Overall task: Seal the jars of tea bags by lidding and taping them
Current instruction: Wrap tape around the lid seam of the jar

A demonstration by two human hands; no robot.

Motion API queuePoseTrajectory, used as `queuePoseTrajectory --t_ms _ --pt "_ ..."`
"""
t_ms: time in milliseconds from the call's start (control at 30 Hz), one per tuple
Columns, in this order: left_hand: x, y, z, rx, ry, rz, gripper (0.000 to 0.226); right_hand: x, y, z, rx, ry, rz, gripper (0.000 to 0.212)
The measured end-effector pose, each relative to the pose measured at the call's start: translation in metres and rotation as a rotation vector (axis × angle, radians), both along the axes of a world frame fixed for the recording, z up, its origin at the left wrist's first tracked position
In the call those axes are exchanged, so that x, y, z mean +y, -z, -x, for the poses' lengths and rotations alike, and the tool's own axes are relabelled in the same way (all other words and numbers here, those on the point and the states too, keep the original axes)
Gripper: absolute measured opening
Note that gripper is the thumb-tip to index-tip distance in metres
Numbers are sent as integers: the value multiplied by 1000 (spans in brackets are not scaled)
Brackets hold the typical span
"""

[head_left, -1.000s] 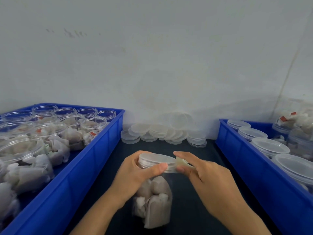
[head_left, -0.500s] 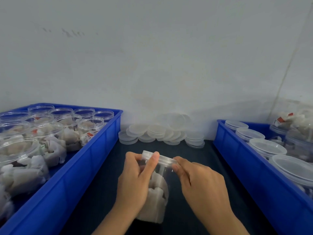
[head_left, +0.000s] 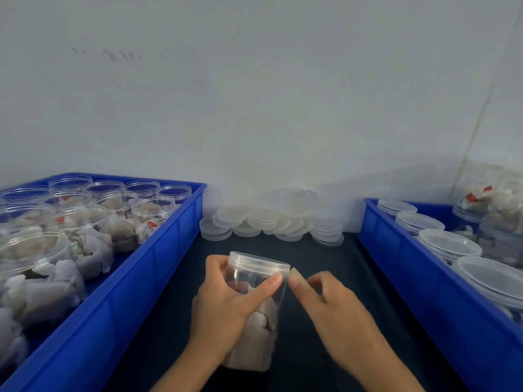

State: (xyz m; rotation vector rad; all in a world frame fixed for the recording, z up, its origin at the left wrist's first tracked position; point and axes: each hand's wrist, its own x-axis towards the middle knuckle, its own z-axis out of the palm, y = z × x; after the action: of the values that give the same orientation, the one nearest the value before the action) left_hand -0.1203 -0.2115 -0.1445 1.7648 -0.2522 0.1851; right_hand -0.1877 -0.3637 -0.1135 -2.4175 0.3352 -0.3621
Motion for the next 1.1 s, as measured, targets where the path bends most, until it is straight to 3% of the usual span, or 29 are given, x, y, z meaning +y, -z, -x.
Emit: queuePoseTrajectory --t_ms 100,333,500,767,900,1000,1100 --pt "3 0 -3 -6 39 32 90 -9 -7 3 25 -53 50 64" --pt "7 -1 -6 20 155 109 83 -20 -16 3 52 -58 137 46" --pt "6 -3 -5 83 291 187 84 -17 -16 3 51 -64 142 44" --pt "6 -1 -5 91 338 250 85 -13 -12 0 58 -101 142 45" --pt "8 2 -8 113 376 243 84 -12 -6 -1 -31 -112 189 41" --pt "9 3 -9 117 394 200 77 -10 1 -2 -102 -159 150 28" --pt "8 1 -6 95 347 126 55 -7 4 -2 -118 -172 125 38"
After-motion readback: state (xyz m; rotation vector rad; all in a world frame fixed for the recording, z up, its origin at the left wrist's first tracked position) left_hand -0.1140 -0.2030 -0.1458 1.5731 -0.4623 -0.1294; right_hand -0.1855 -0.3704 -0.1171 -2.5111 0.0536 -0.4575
